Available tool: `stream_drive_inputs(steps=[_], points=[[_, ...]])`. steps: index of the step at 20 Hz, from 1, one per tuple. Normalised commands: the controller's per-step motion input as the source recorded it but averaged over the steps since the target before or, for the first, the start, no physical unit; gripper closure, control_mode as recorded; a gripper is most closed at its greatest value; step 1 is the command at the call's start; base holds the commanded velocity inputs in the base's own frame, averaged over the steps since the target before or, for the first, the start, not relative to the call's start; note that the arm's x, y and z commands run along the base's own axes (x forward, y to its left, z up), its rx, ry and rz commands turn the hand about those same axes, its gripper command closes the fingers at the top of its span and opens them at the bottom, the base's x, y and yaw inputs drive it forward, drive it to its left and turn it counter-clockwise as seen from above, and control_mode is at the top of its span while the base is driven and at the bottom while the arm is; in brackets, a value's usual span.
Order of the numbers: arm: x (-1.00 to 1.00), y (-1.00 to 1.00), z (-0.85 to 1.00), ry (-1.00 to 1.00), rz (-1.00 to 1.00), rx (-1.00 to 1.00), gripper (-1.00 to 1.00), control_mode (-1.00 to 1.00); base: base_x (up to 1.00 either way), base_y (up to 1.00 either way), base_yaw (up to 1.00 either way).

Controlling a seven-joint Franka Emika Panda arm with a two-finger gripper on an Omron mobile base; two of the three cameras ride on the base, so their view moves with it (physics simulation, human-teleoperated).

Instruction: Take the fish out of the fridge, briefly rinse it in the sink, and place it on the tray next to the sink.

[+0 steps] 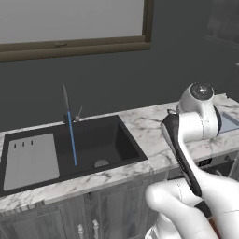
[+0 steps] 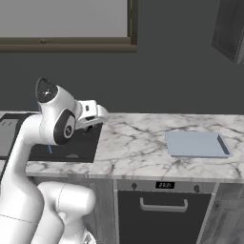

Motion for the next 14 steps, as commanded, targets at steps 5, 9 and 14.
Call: stream_drive_inputs(steps=[5, 9, 14], points=[[0.03, -1.00, 0.14, 0.00, -0.20, 0.21, 1.00, -1.00, 0.00, 0.00, 0.00], [0.05, -1.00, 0.18, 0.09, -0.18, 0.29, 1.00, -1.00, 0.00, 0.00, 0.00], [0.44, -1.00, 0.22, 0.21, -0.21, 0.25, 1.00, -1.00, 0.00, 0.00, 0.00]])
